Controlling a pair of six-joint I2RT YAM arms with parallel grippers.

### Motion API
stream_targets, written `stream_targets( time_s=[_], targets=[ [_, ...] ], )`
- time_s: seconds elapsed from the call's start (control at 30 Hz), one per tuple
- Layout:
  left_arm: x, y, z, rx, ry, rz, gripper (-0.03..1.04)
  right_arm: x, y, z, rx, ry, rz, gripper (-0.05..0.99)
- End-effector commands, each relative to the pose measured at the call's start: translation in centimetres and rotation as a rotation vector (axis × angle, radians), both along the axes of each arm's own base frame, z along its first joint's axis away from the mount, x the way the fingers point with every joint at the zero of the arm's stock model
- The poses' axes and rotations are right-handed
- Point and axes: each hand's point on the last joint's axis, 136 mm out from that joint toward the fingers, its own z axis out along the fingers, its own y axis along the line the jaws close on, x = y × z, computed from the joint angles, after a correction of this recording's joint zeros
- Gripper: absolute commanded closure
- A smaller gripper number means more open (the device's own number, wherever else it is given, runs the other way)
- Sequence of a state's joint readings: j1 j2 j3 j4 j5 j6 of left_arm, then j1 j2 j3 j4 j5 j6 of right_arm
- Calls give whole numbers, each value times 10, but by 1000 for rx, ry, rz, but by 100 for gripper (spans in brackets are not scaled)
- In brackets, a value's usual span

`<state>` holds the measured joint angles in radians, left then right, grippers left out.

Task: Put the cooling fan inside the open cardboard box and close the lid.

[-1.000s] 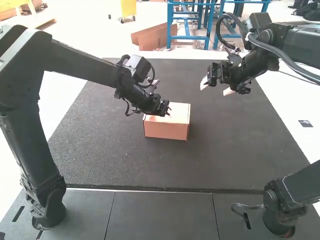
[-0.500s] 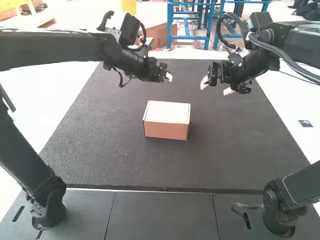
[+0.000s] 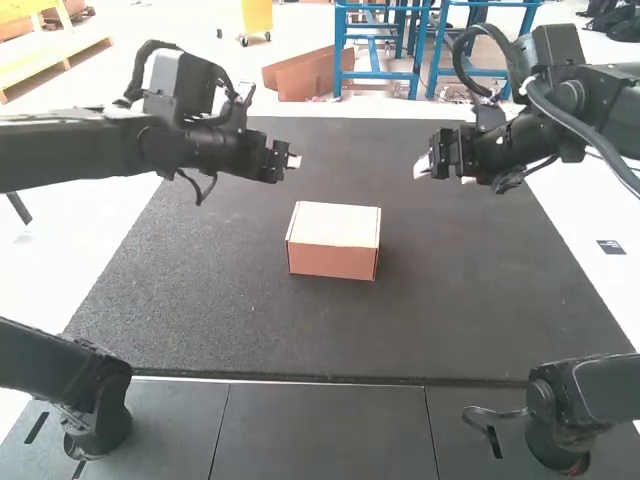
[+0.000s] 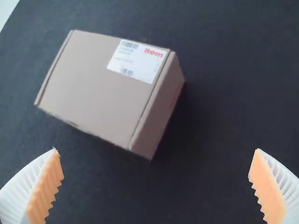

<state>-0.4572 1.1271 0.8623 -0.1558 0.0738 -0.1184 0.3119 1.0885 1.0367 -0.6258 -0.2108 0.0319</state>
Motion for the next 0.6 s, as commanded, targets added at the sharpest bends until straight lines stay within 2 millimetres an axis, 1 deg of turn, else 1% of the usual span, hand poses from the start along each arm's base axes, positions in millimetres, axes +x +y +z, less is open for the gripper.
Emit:
stream_targets(
  time_s=[0.0,0.07,0.13,0.2,0.3,0.33,0.4,0.43,0.5,0.57],
  targets=[
    [-12,21,33,2,-183,52,4,6,-15,21,-24,-154,-51,2],
    [-21,30,47,-11,-277,69,4,9,-18,40,6,-268,-69,2],
    [-29,37,54,-37,-334,87,4,9,-21,60,29,-376,-92,2],
    [-37,44,60,-62,-387,104,4,8,-23,70,42,-439,-106,2],
    [-47,55,66,-94,-455,133,4,10,-31,78,41,-517,-153,2],
    [-49,59,65,-99,-471,146,4,10,-34,81,43,-546,-169,2],
    [-52,67,60,-103,-491,170,4,11,-42,84,-12,-616,-185,2],
    [-53,71,58,-107,-501,180,4,10,-46,88,-23,-660,-191,2],
    [-57,80,57,-113,-538,205,4,6,-49,90,-29,-711,-193,2],
    [-61,89,57,-99,-585,231,4,3,-52,86,-23,-737,-204,2]
  ],
)
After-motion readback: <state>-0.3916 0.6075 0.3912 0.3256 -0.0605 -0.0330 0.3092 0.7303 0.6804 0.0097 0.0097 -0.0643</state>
